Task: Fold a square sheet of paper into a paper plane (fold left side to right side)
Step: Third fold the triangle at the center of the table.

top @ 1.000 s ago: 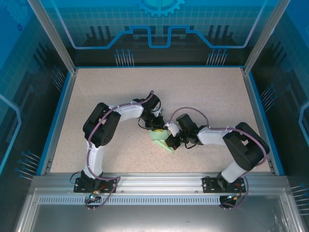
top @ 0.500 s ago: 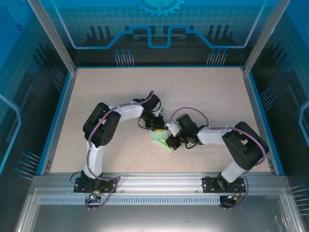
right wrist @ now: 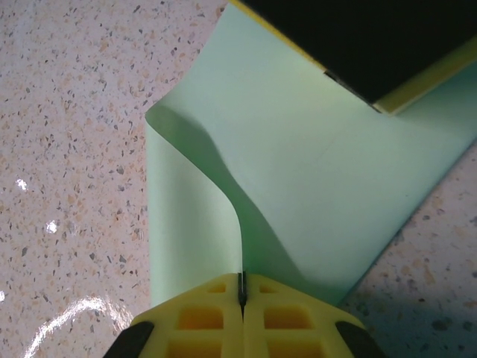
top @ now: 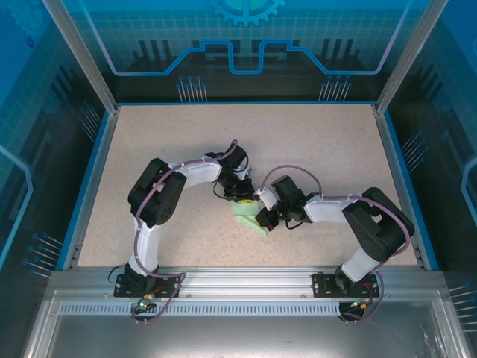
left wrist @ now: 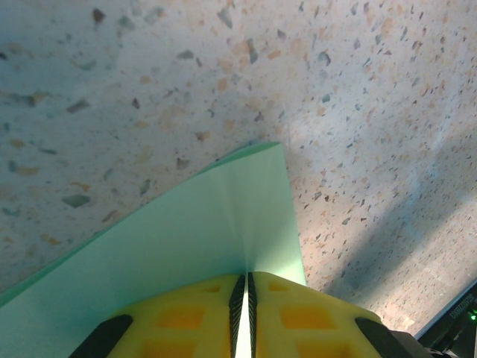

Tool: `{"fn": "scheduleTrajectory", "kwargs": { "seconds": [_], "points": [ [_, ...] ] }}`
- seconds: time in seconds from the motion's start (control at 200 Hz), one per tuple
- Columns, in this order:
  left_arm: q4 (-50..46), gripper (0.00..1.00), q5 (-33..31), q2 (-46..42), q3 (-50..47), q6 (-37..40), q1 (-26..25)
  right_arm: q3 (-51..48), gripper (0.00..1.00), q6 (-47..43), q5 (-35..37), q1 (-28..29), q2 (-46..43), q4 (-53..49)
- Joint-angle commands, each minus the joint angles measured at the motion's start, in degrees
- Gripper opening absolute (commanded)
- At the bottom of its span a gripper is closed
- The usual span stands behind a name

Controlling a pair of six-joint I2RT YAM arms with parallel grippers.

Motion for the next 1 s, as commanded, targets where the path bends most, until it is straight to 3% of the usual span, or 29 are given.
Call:
{"fn": "scheduleTrajectory", "kwargs": {
  "seconds": [0.0, 0.995],
  "points": [
    [-3.17, 0.15, -3.18, 2.92, -1.53, 0.60, -1.16, 0.99, 0.00, -0.60, 0.40, -0.94, -2.64, -2.37],
    [-3.26, 0.16, -3.09, 2.71, -1.16, 0.61, -1.13, 1.31, 0.00, 0.63, 2.43, -0.42, 2.06, -4.40]
  ]
}}
